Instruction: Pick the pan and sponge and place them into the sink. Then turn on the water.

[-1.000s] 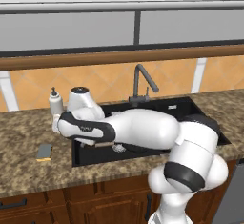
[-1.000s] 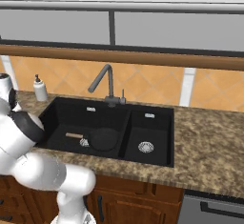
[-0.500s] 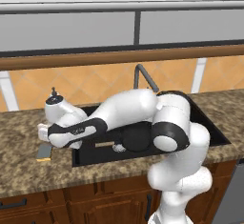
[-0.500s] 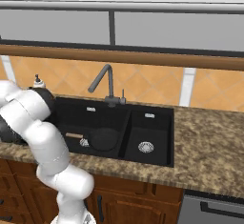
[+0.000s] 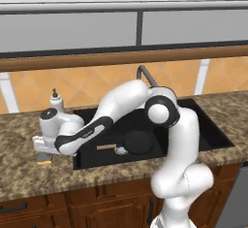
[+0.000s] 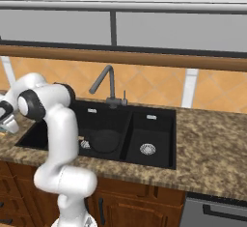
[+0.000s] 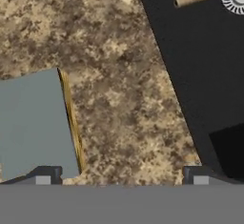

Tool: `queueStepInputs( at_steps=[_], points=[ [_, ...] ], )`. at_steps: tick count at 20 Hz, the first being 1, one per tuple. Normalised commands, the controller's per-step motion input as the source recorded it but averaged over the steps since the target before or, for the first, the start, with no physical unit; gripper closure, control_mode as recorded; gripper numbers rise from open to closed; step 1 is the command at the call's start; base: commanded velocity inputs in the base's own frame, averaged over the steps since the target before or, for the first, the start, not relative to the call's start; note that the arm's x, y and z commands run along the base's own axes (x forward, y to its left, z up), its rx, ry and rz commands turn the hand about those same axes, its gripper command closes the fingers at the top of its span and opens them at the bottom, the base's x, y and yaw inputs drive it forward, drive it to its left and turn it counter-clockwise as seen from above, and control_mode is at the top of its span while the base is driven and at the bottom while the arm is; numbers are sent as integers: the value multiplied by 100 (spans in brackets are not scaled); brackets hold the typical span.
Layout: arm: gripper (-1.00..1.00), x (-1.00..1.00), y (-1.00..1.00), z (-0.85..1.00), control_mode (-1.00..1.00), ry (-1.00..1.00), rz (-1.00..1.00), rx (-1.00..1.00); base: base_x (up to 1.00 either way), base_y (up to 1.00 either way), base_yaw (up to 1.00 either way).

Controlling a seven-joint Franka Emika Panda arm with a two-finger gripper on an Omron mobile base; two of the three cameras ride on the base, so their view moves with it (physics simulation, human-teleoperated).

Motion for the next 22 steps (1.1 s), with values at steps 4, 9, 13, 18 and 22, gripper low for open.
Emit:
queueStepInputs(
  at_steps=[4, 9, 13, 18, 22],
  points=[
    [-100, 29, 47, 0, -100, 0, 12, -10, 0, 0, 0],
    [-100, 21, 23, -4, -100, 0, 10, -6, 0, 0, 0],
    [-100, 20, 0, -27, -100, 0, 12, -1, 0, 0, 0],
    [-100, 14, 0, -34, -100, 0, 12, 0, 0, 0, 0],
    [-100, 9, 0, -28, -100, 0, 11, 0, 0, 0, 0]
  ],
)
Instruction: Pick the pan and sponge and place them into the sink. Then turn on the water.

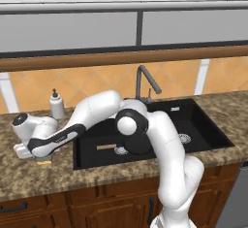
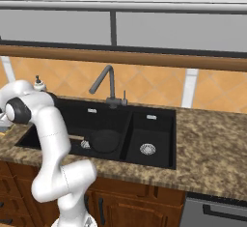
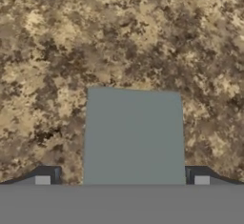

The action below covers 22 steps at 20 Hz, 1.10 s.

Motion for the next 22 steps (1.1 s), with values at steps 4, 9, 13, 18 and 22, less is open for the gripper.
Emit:
queueStepInputs(
  at_steps=[4, 9, 13, 18, 22],
  points=[
    [-100, 7, 0, -20, -100, 0, 9, 0, 0, 0, 0],
    [-100, -2, -4, -36, -100, 0, 6, 0, 0, 0, 0],
    [-100, -11, -17, -55, -100, 0, 3, 7, 0, 0, 0],
    [-100, -31, -39, -81, -100, 0, 3, 18, 0, 0, 0],
    [-100, -35, -38, -100, -100, 0, 0, 22, 0, 0, 0]
  ],
)
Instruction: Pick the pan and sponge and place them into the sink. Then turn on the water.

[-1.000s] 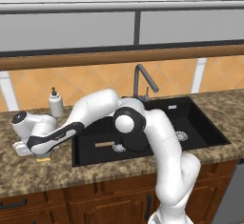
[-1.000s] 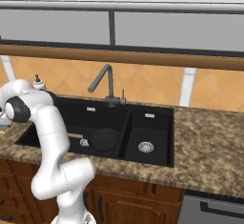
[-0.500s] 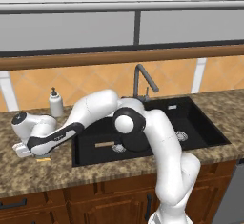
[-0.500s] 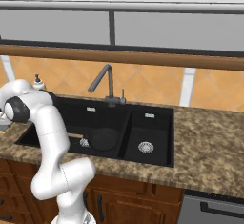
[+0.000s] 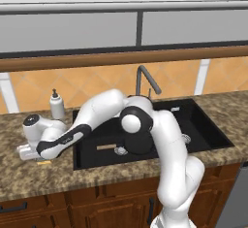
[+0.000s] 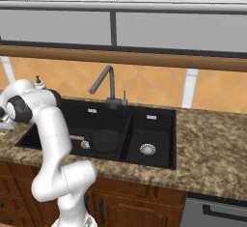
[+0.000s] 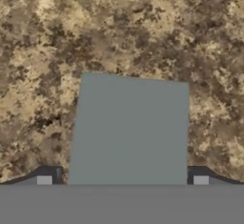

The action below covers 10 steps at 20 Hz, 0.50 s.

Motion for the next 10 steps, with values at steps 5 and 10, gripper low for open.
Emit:
queueStepInputs(
  at_steps=[5, 10],
  points=[
    [-100, -4, -14, -100, -100, 0, 0, 17, 0, 0, 0],
    [100, 0, 0, -94, -100, 10, 0, 7, 0, 0, 0]
  ],
)
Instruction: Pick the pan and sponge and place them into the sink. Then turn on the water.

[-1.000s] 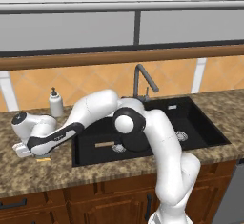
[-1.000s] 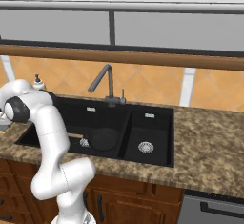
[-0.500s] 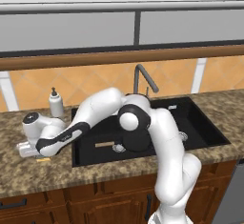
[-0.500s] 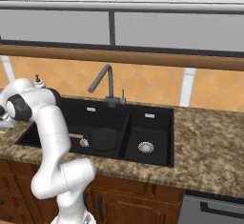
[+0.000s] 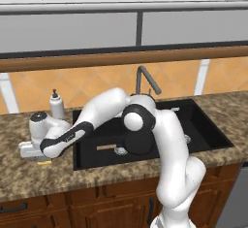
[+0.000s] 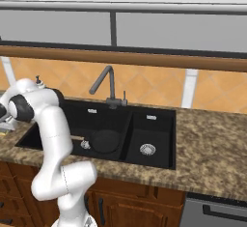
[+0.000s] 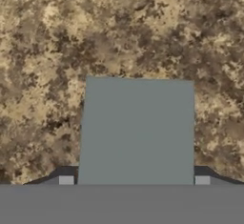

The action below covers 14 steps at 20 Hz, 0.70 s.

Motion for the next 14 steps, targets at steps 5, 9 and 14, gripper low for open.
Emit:
queueStepInputs(
  at_steps=[5, 9, 14],
  points=[
    [100, -6, -2, -71, -100, 4, 0, 7, 0, 0, 0],
    [100, -82, -18, -6, -100, -9, -11, 6, 0, 0, 0],
    [100, -100, -20, 61, -100, -21, -31, 2, 0, 0, 0]
  ],
)
